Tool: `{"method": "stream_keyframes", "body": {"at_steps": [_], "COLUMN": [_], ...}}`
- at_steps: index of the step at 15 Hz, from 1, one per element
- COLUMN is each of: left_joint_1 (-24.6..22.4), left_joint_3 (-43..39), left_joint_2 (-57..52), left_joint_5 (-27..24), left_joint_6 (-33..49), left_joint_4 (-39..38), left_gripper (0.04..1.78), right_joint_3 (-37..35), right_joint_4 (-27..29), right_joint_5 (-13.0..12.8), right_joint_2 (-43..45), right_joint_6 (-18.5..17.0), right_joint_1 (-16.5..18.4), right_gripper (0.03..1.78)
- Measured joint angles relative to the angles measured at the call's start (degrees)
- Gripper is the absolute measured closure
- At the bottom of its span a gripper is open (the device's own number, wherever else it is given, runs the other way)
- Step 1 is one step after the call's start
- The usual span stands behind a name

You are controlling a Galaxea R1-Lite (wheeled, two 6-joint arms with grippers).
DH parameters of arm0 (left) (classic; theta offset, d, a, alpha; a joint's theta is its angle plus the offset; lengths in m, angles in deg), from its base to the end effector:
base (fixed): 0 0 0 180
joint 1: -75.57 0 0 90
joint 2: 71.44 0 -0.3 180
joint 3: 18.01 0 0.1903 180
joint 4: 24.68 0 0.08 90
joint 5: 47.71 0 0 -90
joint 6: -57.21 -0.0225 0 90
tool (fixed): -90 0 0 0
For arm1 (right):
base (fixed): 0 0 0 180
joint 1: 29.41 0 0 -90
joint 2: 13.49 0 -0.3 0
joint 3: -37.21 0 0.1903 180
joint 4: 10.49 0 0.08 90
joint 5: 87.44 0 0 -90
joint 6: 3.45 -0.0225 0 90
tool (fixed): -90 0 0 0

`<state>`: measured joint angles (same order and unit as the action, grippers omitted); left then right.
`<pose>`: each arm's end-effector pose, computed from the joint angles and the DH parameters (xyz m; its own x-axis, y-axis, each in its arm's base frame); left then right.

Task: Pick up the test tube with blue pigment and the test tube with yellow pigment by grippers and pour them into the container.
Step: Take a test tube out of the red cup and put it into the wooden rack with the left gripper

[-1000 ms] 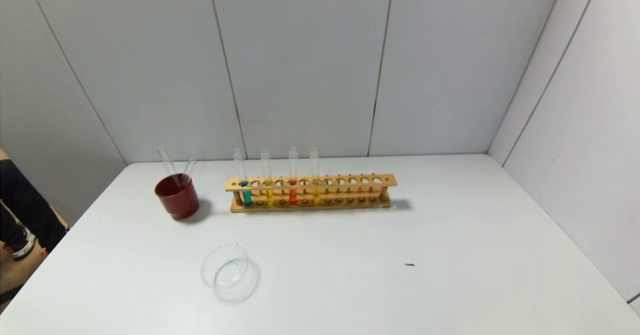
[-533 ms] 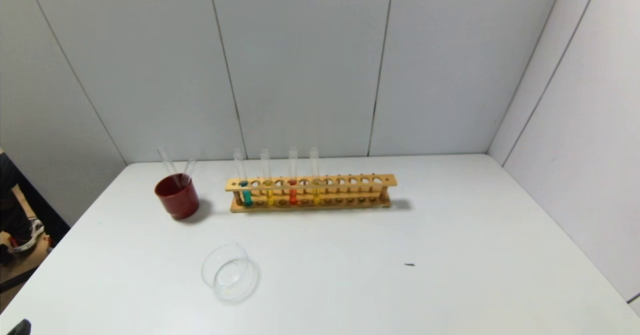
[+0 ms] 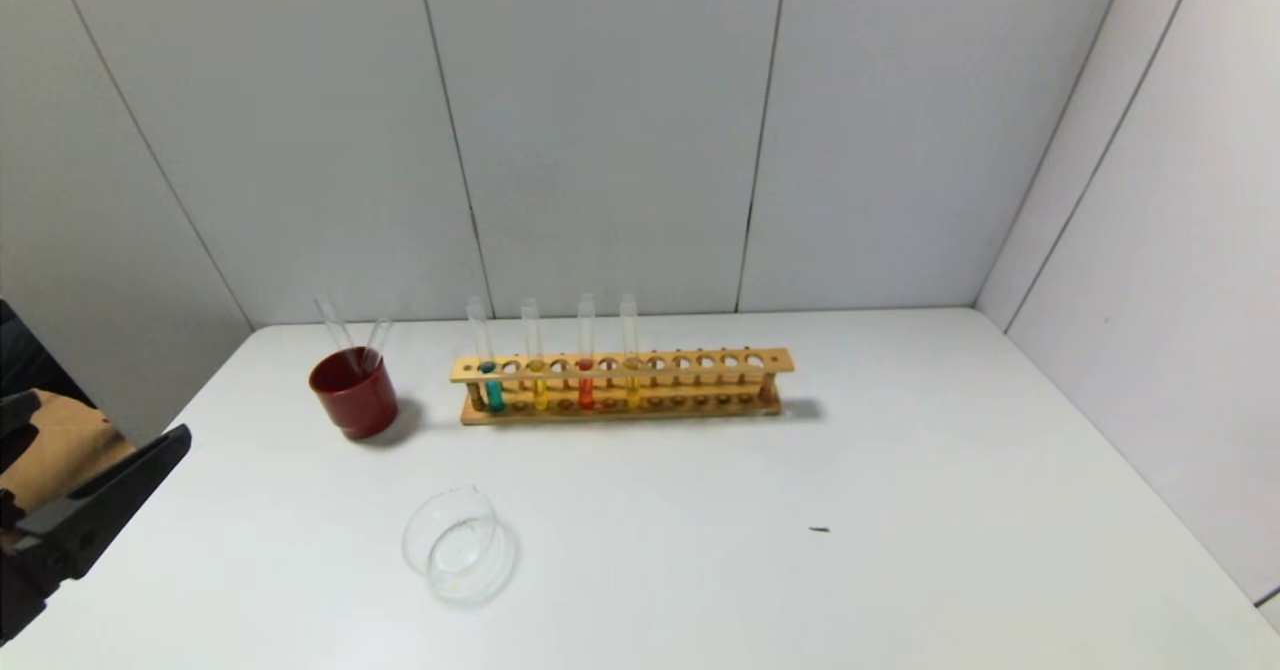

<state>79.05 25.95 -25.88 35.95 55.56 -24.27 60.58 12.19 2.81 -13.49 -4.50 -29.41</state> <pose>0.0822 -0.0075 0.2053 0.9847 -0.1705 -0.0349 0.1714 0.9849 0.0249 -0.0228 0.0001 0.0767 0.9999 0.0044 0.0120 -0.0046 0.9998 0.0183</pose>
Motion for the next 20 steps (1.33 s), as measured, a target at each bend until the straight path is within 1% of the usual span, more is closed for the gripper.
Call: {"method": "stream_keyframes", "body": {"at_steps": [3,6,10,13,20], "left_joint_1": [3.0,6.9,11.6,12.6,12.7], "left_joint_3": [1.6,2.6,3.0,3.4,6.5], "left_joint_2": [8.0,15.5,26.8,34.4,49.1], "left_joint_5": [0.9,3.9,8.5,9.5,9.8], "left_joint_6": [0.0,0.1,0.2,0.3,0.4], "left_joint_4": [-5.1,-10.9,-22.4,-29.6,-39.3], "left_gripper": [0.07,0.07,0.07,0.07,0.07], "right_joint_3": [0.0,0.0,0.0,0.0,0.0], "right_joint_4": [0.0,0.0,0.0,0.0,0.0], "right_joint_5": [0.0,0.0,0.0,0.0,0.0], "right_joint_2": [0.0,0.0,0.0,0.0,0.0], "right_joint_6": [0.0,0.0,0.0,0.0,0.0], "right_joint_1": [0.0,0.0,0.0,0.0,0.0], "right_gripper": [0.10,0.10,0.10,0.10,0.10]}}
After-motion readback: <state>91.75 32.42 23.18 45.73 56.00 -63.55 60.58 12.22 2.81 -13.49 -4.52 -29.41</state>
